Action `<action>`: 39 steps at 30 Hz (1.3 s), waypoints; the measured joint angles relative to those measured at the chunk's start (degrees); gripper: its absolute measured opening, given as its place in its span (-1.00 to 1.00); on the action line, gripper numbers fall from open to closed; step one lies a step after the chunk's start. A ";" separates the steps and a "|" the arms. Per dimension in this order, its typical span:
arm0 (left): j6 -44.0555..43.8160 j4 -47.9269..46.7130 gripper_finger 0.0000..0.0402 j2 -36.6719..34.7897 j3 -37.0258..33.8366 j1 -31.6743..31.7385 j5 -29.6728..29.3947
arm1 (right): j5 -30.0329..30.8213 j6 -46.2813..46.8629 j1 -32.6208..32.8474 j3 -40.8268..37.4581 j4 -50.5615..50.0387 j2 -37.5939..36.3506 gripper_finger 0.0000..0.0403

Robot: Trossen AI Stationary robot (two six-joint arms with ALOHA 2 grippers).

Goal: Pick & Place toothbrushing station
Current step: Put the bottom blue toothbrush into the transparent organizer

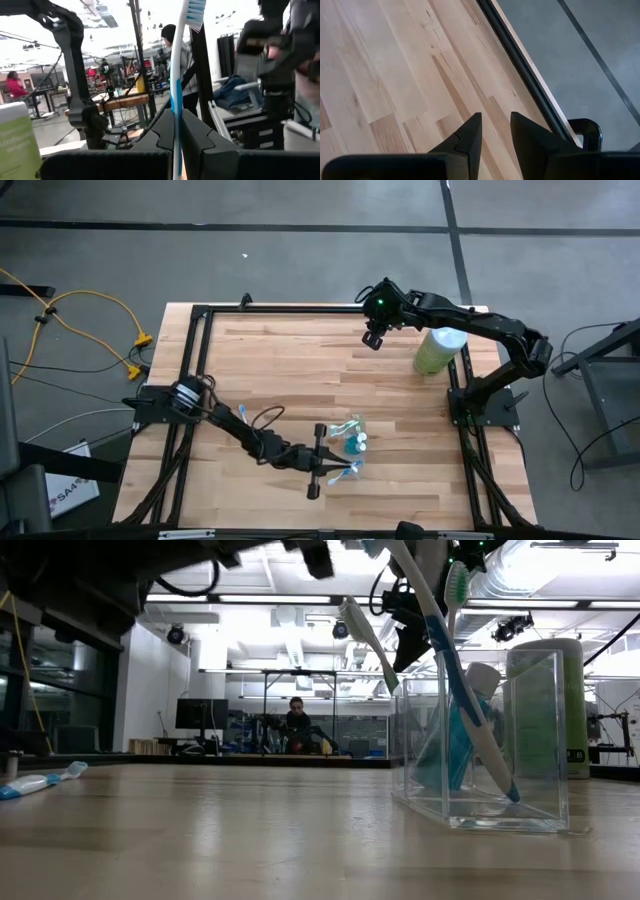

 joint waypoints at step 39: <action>-6.65 -6.21 -0.98 3.46 2.70 1.68 3.61 | -1.31 0.21 0.02 0.00 -0.05 0.00 -0.53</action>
